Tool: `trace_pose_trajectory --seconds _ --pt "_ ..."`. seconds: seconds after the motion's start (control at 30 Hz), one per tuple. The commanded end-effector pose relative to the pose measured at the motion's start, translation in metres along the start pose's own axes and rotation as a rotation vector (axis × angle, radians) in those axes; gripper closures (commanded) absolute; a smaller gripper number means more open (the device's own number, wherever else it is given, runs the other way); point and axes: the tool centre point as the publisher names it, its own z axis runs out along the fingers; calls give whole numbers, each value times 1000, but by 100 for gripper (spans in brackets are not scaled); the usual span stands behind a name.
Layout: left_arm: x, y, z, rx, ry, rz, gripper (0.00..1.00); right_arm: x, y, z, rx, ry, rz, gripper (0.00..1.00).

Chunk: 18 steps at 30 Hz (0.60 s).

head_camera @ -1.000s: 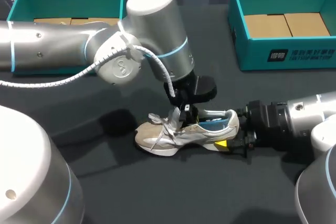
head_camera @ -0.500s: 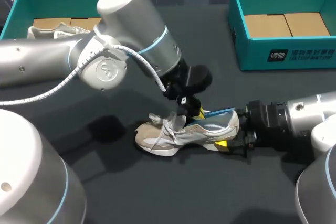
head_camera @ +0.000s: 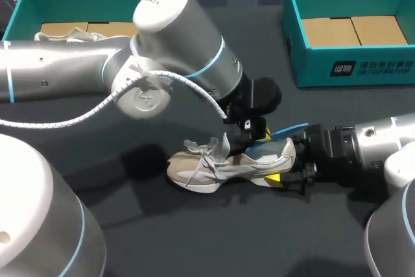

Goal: Take the shoe out of the shoebox, open the shoe tongue, remove and reinsert the insole, then place the shoe into the shoebox

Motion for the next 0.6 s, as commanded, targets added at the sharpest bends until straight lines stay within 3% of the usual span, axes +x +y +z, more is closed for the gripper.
trace_pose_trajectory --seconds 0.03,0.1,0.13,0.3,0.4,0.6 --pt "0 -9 8 -21 -26 1 100 1 -1 1 4 0 0 100" --pt "0 -10 8 -20 -30 6 97 1 -1 1 4 0 0 100" --pt "1 -9 7 -19 -37 9 84 1 -1 1 4 0 0 100" --pt "5 -6 4 -7 -79 15 56 1 -1 1 4 0 0 100" --pt "7 -3 2 0 -118 23 52 1 -1 1 4 0 0 100" --pt "8 3 4 10 -170 17 53 1 -1 1 4 0 0 100"
